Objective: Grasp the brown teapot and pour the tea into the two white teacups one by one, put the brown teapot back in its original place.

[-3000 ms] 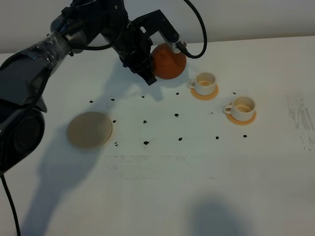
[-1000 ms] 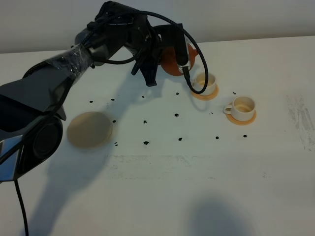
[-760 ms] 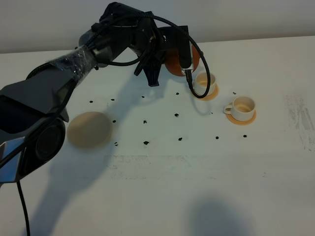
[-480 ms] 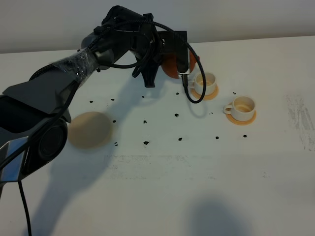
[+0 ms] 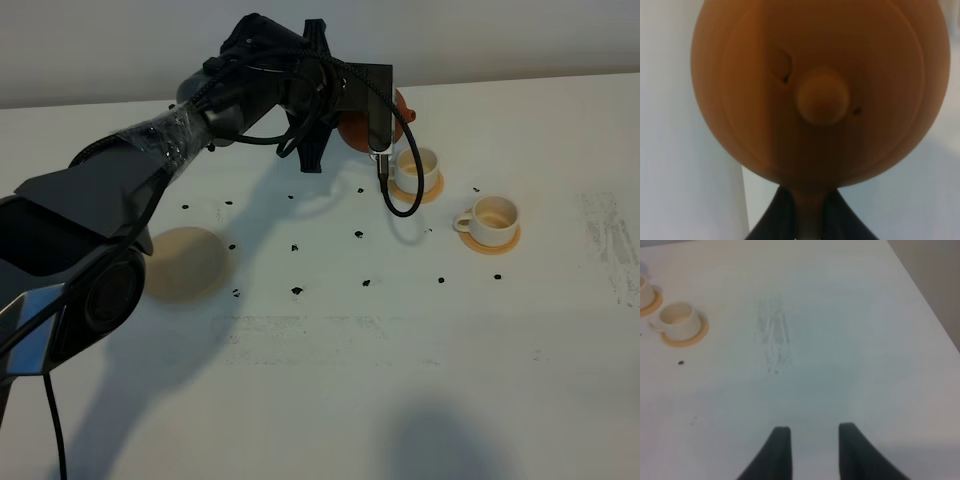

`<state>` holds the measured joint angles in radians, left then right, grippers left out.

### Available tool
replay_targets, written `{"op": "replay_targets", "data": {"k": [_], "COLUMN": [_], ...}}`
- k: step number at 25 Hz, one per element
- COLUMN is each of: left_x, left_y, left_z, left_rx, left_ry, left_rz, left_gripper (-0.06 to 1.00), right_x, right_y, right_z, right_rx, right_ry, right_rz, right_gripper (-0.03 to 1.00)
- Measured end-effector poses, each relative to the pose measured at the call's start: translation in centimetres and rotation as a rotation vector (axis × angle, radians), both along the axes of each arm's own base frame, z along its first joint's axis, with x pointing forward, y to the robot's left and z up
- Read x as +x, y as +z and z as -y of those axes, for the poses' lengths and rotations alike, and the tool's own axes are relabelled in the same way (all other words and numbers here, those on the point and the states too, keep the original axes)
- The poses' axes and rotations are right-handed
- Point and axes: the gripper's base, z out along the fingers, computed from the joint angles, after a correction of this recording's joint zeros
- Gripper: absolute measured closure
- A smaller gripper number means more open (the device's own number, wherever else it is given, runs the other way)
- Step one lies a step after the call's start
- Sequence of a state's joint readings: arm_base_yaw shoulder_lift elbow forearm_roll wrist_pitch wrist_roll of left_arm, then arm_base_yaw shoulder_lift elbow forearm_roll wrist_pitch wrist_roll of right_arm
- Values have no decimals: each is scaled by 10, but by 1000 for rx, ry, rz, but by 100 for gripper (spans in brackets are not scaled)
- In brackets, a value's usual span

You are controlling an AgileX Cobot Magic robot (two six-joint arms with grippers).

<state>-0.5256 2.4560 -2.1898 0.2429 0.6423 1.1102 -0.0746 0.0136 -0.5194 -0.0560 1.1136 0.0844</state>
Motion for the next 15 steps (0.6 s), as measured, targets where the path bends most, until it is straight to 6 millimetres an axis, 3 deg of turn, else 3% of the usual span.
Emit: {"op": "replay_targets", "data": {"k": [15], "left_x": [4], "left_y": [-9], "left_z": [2], "left_rx": [81], "left_ry": [-37], "left_rz": [65], "left_gripper": [85], "right_x": [0], "right_y": [0], "right_z": [0], "right_rx": [0], "right_ry": [0], "right_rz": [0], "right_gripper": [74]}}
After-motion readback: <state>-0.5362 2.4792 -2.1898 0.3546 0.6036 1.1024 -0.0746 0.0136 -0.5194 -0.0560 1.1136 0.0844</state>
